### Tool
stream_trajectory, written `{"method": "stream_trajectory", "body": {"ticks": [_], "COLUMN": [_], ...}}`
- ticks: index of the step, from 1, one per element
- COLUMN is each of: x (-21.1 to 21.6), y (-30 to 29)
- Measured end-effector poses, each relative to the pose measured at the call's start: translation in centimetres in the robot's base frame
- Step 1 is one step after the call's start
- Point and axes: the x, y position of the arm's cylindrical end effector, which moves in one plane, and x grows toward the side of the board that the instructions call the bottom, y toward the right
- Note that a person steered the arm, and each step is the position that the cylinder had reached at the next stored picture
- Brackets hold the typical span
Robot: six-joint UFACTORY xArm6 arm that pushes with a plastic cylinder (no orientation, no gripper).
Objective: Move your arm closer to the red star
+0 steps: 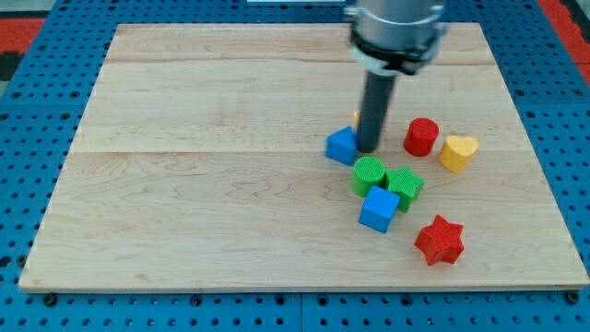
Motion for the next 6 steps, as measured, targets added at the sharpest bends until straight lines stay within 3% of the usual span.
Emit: {"method": "stream_trajectory", "body": {"ticks": [2, 3, 4, 5, 6], "x": [2.6, 2.6, 9.7, 16.3, 15.3], "y": [-8.5, -9.8, -8.5, -3.2, 8.1]}}
